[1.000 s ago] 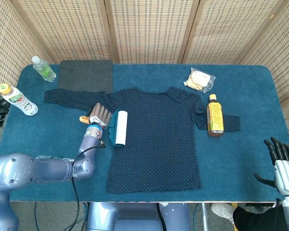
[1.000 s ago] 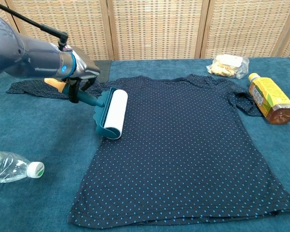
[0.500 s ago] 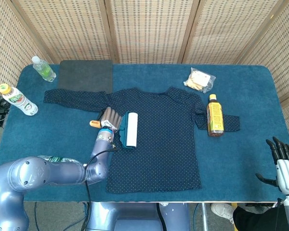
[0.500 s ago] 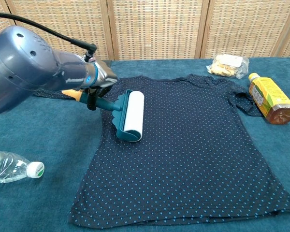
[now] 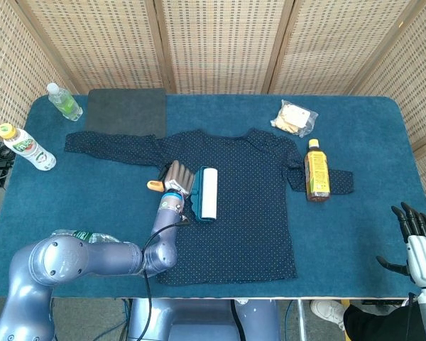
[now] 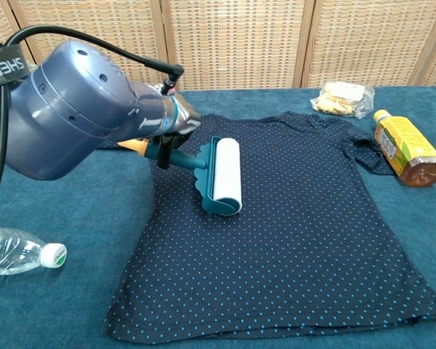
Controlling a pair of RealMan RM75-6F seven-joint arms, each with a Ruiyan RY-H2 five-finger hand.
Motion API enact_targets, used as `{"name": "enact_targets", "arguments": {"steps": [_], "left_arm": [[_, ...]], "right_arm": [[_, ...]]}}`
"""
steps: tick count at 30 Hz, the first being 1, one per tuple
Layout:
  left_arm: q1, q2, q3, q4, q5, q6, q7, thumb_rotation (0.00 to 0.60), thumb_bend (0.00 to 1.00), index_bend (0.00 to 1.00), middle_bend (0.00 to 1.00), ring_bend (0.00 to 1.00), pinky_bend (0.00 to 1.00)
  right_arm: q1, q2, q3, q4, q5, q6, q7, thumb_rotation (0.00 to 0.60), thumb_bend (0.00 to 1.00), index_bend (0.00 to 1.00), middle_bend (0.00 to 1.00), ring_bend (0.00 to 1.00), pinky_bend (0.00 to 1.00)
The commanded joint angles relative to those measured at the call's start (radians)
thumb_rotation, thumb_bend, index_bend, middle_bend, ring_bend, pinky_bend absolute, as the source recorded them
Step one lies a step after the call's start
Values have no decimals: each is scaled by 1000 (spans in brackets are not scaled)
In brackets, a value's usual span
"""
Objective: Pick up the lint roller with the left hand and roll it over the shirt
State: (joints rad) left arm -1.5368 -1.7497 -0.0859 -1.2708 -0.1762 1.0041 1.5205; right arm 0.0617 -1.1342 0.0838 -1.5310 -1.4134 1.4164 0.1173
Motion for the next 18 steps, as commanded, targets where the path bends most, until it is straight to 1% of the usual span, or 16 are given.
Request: {"name": "enact_targets", "arguments": {"steps": [1, 5, 8, 11, 15, 18], "left_arm": [[6, -1, 0, -1, 0, 3, 8, 600, 645, 926, 849, 659, 658], [26, 18, 9, -19, 11, 18, 13, 600, 646, 926, 849, 659, 658], [53, 49, 21, -52, 26, 31, 3, 600, 645, 926, 849, 659, 658], [80, 83, 37, -89, 39, 37, -7, 600, 646, 926, 849, 659, 658], [126, 130, 70, -134, 81, 44, -35, 600, 645, 926, 849, 659, 658], [152, 151, 86, -152, 104, 45, -53, 600, 645, 926, 849, 659, 658]], "right_arm": [[1, -1, -1, 1, 0, -2, 0, 600, 86, 0, 0, 0, 0], [1, -2, -6, -1, -8, -3, -5, 600, 86, 0, 0, 0, 0], [2, -4, -9, -4, -13, -3, -10, 600, 86, 0, 0, 0, 0], [1, -3, -11, -9, -18, 0, -15, 600, 85, 0, 0, 0, 0], [-1, -3, -17, -20, -33, 9, -24, 600, 86, 0, 0, 0, 0], [-2, -3, -21, -26, -41, 14, -30, 600, 86, 0, 0, 0, 0]]}}
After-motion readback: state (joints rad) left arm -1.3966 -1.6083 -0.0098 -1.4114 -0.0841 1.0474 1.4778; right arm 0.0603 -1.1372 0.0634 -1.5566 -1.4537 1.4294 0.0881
